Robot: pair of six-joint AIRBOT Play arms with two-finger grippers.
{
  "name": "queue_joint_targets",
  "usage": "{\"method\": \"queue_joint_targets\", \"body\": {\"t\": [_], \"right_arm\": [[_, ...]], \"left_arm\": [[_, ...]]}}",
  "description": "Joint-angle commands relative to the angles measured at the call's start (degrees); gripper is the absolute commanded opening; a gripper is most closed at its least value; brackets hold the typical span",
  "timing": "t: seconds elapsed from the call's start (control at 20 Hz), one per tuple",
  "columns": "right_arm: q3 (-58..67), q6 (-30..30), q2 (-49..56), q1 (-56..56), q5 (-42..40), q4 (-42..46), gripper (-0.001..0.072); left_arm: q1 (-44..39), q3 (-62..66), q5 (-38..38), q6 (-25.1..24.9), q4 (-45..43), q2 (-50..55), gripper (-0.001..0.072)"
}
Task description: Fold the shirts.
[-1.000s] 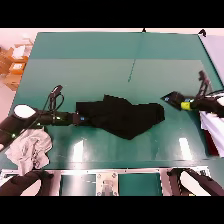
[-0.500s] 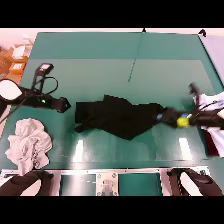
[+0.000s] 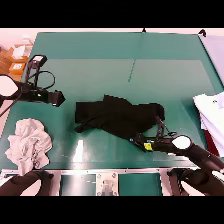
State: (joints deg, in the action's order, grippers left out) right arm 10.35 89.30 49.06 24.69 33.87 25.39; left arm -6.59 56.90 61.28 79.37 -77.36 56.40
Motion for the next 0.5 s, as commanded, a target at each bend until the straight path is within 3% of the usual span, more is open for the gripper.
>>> {"method": "queue_joint_targets", "body": {"t": [0.0, 0.15, 0.2, 0.25, 0.35, 0.45], "right_arm": [[2.82, -0.61, 6.99, 5.29, -10.47, -2.89, 0.0476], [7.82, -4.57, 10.86, 5.16, -12.0, -2.84, 0.0242], [8.9, -5.11, 11.06, 5.03, -12.02, -2.49, 0.0111], [9.7, -5.92, 10.97, 4.83, -11.98, -2.34, 0.0037], [11.76, -5.99, 10.62, 3.34, -7.3, 0.11, 0.0018], [14.45, -5.86, 7.96, -0.33, 3.67, 4.55, 0.0017]], "left_arm": [[0.04, 0.11, -0.13, 0.13, 0.2, 0.04, 0.0614], [0.04, 0.11, 0.17, 0.11, 0.2, 0.04, 0.0614], [0.04, 0.11, 0.42, 0.11, 0.2, 0.04, 0.0614], [0.04, 0.11, 0.7, 0.11, 0.2, 0.04, 0.0614], [0.04, 0.11, 0.87, 0.04, 0.0, 0.04, 0.0614], [0.04, 0.11, 0.94, 0.04, -0.33, 0.04, 0.0614]]}}
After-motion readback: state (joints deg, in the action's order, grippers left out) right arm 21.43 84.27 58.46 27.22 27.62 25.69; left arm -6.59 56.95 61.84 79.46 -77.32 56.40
